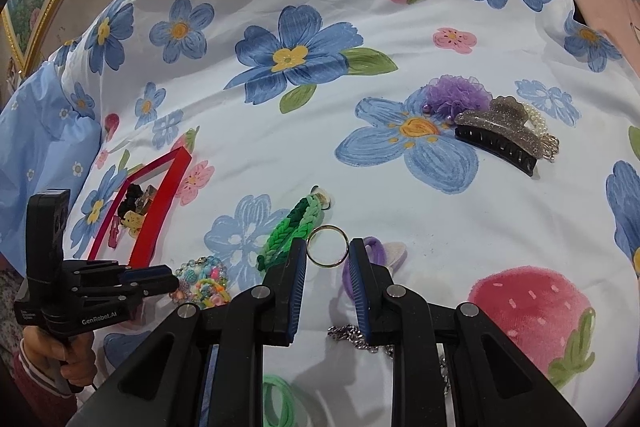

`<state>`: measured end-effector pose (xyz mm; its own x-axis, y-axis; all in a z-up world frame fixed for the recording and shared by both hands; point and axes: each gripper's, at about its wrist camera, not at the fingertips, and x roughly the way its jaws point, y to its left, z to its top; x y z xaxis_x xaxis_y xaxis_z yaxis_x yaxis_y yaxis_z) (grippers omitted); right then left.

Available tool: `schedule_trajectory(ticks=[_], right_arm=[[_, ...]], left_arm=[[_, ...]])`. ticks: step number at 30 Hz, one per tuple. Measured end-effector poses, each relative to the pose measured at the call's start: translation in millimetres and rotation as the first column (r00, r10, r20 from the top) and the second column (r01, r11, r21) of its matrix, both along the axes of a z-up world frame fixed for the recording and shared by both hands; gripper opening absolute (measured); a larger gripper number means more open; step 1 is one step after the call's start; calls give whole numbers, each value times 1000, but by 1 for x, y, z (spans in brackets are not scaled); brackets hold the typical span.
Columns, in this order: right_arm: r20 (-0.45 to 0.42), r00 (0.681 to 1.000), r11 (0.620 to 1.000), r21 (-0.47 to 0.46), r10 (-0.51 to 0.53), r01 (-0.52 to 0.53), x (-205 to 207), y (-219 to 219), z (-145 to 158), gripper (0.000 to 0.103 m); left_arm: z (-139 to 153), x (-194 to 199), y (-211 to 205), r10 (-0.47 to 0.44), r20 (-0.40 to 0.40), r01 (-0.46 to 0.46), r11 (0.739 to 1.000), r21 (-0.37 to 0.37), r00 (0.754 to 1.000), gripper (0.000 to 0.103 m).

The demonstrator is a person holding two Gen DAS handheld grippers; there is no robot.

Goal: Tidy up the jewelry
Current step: 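Grasp the beaded bracelets with the left tool while the right tool grasps the gold ring, then carry the green braided bracelet and gold ring into the red tray, open both tools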

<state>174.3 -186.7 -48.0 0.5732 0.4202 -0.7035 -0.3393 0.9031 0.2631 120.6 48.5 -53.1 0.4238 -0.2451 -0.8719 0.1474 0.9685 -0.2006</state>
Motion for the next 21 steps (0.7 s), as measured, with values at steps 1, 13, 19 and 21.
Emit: schedule_trajectory(ticks=[1,13,19,21], right_arm=[[-1,1000,1000,3,2,-2,-1,0,0,22],[-1,1000,1000,15,-18,18,-12,-16,3,22],[-3,999,999,19,-44,44,-11,-29,2,22],[-9,999,999,22,-49,49,-10,-32,0,22]], left_arm=[[3,-2,-1,-5,8,5,1000,-8,1000,14],[12,19,-64,-112,38,112,994,-8,993,33],[3,52,-100,-133,37,133,991,21,990,49],[-9,63,-108,-131,10,130,991,44,991,49]])
